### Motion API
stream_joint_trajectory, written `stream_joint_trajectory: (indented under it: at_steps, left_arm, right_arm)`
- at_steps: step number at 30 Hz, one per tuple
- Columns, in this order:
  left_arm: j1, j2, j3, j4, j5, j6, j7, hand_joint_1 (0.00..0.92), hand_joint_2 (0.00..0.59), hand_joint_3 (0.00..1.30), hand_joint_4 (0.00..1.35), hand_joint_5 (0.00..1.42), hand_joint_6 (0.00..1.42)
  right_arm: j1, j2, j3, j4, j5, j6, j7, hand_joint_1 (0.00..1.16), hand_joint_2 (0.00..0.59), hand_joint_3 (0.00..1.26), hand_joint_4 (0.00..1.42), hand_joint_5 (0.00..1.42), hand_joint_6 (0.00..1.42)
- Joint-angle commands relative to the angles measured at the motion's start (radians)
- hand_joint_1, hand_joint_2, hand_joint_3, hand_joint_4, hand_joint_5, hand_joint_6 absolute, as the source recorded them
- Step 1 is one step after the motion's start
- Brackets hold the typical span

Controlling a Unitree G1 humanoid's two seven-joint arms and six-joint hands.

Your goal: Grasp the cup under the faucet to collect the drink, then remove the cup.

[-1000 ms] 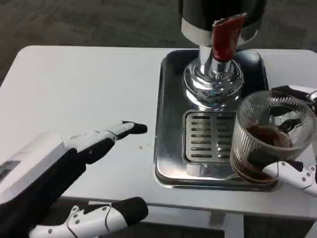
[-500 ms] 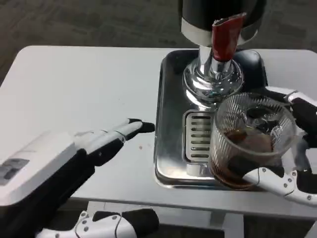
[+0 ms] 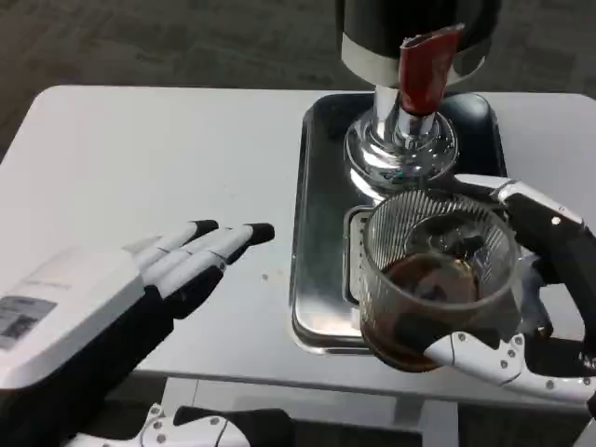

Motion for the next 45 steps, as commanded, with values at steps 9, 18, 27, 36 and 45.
stream_joint_trajectory:
  at_steps: [9,18,27,36,45]
  left_arm:
    - [0.027,0.002,0.045,-0.04,0.001,0.004,-0.021,0.0,0.07,0.03,0.0,0.0,0.06]
    - [0.074,-0.003,0.062,-0.037,0.007,-0.054,-0.029,0.0,0.078,0.03,0.0,0.0,0.05]
    - [0.113,-0.012,0.08,-0.017,0.012,-0.103,-0.027,0.0,0.086,0.03,0.0,0.0,0.05]
    - [0.101,-0.005,0.067,-0.01,0.018,-0.105,-0.023,0.0,0.091,0.03,0.0,0.0,0.04]
    - [0.081,-0.002,0.048,-0.003,0.026,-0.096,-0.027,0.0,0.097,0.03,0.0,0.0,0.04]
  right_arm:
    - [0.001,0.006,0.029,-0.047,-0.006,0.011,0.035,0.84,0.228,1.13,1.26,1.42,1.42]
    - [0.008,0.012,0.06,-0.068,-0.032,0.038,0.05,0.84,0.233,1.13,1.26,1.42,1.42]
    - [0.01,0.015,0.06,-0.078,-0.046,0.05,0.059,0.83,0.243,1.14,1.26,1.42,1.42]
    - [0.012,0.009,0.043,-0.075,-0.041,0.05,0.062,0.83,0.247,1.14,1.28,1.42,1.42]
    - [0.025,0.006,0.023,-0.079,-0.029,0.042,0.065,0.83,0.246,1.15,1.28,1.42,1.42]
